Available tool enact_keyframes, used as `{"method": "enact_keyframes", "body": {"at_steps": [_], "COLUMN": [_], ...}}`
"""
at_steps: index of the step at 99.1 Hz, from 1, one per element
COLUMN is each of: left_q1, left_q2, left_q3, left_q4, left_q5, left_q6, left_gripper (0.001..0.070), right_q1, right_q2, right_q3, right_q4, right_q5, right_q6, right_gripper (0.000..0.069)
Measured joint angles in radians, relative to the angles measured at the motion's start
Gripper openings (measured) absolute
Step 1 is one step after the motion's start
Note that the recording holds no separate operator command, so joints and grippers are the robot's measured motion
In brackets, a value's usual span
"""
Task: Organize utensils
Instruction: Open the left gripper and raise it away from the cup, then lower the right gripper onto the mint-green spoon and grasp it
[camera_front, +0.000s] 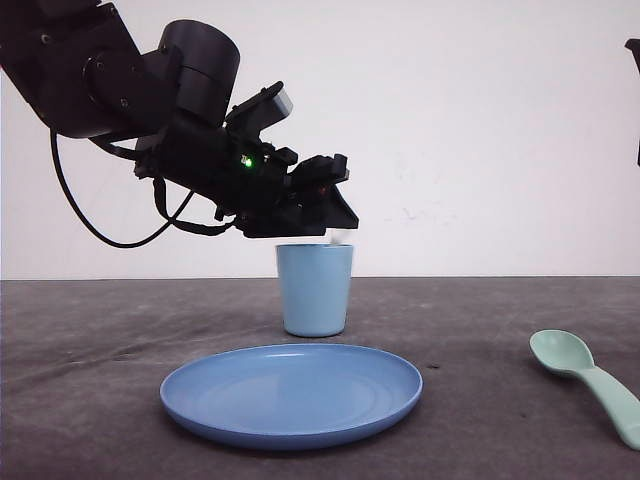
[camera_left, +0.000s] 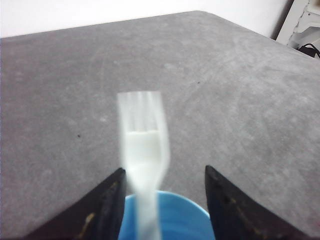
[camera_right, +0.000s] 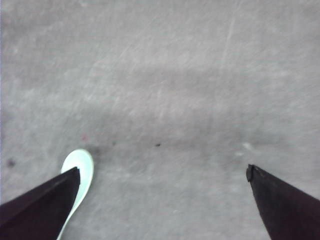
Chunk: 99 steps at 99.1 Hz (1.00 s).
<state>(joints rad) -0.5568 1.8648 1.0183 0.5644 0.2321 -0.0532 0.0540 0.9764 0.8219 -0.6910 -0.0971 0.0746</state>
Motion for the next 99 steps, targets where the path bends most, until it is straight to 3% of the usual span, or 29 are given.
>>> {"method": "enact_keyframes", "body": {"at_steps": [26,47,99], "left_q1": [0.010,0.064,0.235], "left_q2": [-0.202,-0.395,-0.772], "left_q3": [0.000,0.000,0.000], "left_q4": [-0.160,-0.421,-0.995], "left_q5": [0.000,-0.008,-0.204], "left_q6": [-0.018,-0.042,-0.070], "left_gripper": [0.0300,0.0299,0.0299], "right_q1": [0.000,0.013,0.140], "right_q2": [0.120,0.247,0.473], "right_q3": [0.000,0.000,0.000], "right_q4": [-0.003,0.002,0.122], "right_q5": [-0.190,-0.316,-0.372], "right_q6": [0.000,0.000,0.000], "right_gripper": [0.0679,0.0679,0.0659]}}
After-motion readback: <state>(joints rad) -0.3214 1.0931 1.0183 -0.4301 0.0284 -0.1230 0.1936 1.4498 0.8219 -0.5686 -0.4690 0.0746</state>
